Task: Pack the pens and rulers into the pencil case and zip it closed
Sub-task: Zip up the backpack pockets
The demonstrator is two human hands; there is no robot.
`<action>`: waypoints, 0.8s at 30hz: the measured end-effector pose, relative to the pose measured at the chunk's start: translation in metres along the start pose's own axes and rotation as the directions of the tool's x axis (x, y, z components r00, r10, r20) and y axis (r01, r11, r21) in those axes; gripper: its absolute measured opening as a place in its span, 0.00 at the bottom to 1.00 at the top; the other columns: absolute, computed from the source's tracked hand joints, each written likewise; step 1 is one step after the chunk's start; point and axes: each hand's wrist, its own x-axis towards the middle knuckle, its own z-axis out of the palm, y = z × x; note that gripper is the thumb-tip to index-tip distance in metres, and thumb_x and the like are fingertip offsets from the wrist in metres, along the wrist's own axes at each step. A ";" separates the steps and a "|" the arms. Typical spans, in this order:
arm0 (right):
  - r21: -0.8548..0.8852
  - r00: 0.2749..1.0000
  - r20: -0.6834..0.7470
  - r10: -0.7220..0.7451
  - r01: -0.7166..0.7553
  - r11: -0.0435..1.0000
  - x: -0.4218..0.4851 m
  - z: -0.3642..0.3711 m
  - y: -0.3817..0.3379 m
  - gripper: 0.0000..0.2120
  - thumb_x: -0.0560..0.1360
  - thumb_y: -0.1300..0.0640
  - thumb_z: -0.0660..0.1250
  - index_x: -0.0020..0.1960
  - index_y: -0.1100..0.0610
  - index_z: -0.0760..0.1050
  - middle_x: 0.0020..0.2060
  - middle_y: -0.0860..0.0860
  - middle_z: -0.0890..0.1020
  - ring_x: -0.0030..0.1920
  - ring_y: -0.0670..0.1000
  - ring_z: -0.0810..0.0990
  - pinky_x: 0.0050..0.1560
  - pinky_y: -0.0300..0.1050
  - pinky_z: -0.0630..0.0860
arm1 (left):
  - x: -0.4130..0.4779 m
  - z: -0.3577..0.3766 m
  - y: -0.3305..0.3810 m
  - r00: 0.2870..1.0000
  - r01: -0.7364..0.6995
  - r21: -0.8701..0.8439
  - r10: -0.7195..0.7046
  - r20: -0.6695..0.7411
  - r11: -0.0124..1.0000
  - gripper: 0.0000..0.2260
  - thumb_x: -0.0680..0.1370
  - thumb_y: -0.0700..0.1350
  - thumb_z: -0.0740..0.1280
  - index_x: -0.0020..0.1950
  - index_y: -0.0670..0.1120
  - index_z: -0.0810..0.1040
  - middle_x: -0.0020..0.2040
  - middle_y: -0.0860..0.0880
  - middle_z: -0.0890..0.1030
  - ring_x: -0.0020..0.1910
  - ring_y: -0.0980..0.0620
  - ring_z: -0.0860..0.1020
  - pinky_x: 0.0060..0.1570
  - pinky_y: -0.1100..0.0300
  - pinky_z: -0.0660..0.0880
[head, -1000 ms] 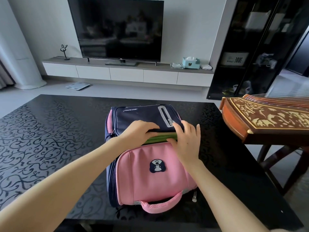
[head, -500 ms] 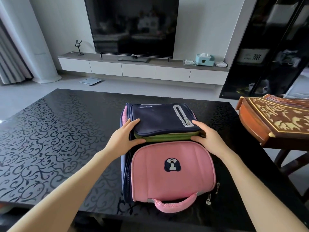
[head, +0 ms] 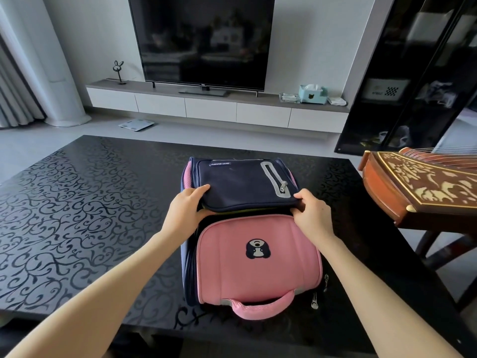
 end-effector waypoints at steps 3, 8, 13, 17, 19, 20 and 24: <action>0.031 0.998 0.058 0.020 -0.022 0.999 -0.006 -0.005 -0.003 0.14 0.71 0.66 0.65 0.57 0.59 0.76 0.47 0.57 0.84 0.50 0.58 0.81 0.52 0.47 0.74 | 0.003 0.003 -0.006 0.999 -0.028 0.054 0.027 0.018 0.998 0.24 0.71 0.36 0.71 0.66 0.41 0.71 0.50 0.39 0.79 0.49 0.39 0.76 0.51 0.50 0.73; -0.271 1.000 -0.007 0.021 -0.023 0.962 -0.018 -0.013 -0.032 0.20 0.67 0.66 0.63 0.59 0.57 0.75 0.45 0.56 0.82 0.45 0.60 0.80 0.53 0.53 0.73 | 0.009 -0.011 -0.017 0.986 0.024 -0.072 -0.012 0.164 0.997 0.29 0.70 0.39 0.73 0.69 0.44 0.67 0.50 0.45 0.77 0.47 0.47 0.76 0.52 0.56 0.73; -0.258 0.910 0.028 -0.413 0.406 0.877 -0.030 0.016 -0.086 0.22 0.71 0.48 0.63 0.63 0.51 0.74 0.61 0.57 0.77 0.62 0.61 0.74 0.67 0.62 0.63 | 0.021 -0.017 -0.018 0.959 0.265 -0.171 -0.241 0.147 0.949 0.22 0.74 0.36 0.67 0.67 0.41 0.69 0.50 0.45 0.82 0.49 0.48 0.78 0.47 0.63 0.68; -0.295 0.885 0.230 -0.404 0.459 0.838 -0.025 0.048 -0.109 0.27 0.74 0.38 0.52 0.68 0.48 0.70 0.66 0.59 0.74 0.66 0.65 0.71 0.68 0.68 0.59 | 0.027 -0.016 -0.011 0.942 0.308 -0.100 -0.289 0.170 0.946 0.10 0.76 0.39 0.62 0.55 0.39 0.78 0.49 0.42 0.82 0.50 0.44 0.78 0.44 0.61 0.68; -0.329 0.889 0.258 -0.378 0.449 0.831 -0.023 0.059 -0.112 0.27 0.75 0.38 0.49 0.67 0.48 0.70 0.64 0.61 0.75 0.64 0.67 0.72 0.65 0.69 0.63 | 0.029 -0.016 -0.011 0.929 0.327 -0.092 -0.303 0.213 0.940 0.10 0.75 0.38 0.60 0.51 0.38 0.79 0.45 0.41 0.82 0.45 0.44 0.77 0.38 0.59 0.68; -0.344 0.890 0.263 -0.372 0.446 0.826 -0.023 0.062 -0.112 0.26 0.76 0.39 0.48 0.67 0.49 0.70 0.64 0.61 0.75 0.63 0.68 0.72 0.64 0.69 0.65 | 0.030 -0.016 -0.012 0.924 0.327 -0.086 -0.300 0.237 0.941 0.09 0.74 0.37 0.60 0.48 0.38 0.78 0.43 0.40 0.81 0.41 0.45 0.76 0.36 0.58 0.67; -0.383 0.887 0.243 -0.393 0.460 0.801 -0.028 0.069 -0.108 0.25 0.76 0.41 0.49 0.66 0.49 0.71 0.63 0.61 0.76 0.61 0.68 0.74 0.60 0.68 0.69 | 0.031 -0.018 -0.015 0.927 0.240 0.003 -0.230 0.296 0.971 0.05 0.74 0.38 0.60 0.37 0.40 0.71 0.33 0.43 0.72 0.33 0.46 0.70 0.30 0.57 0.63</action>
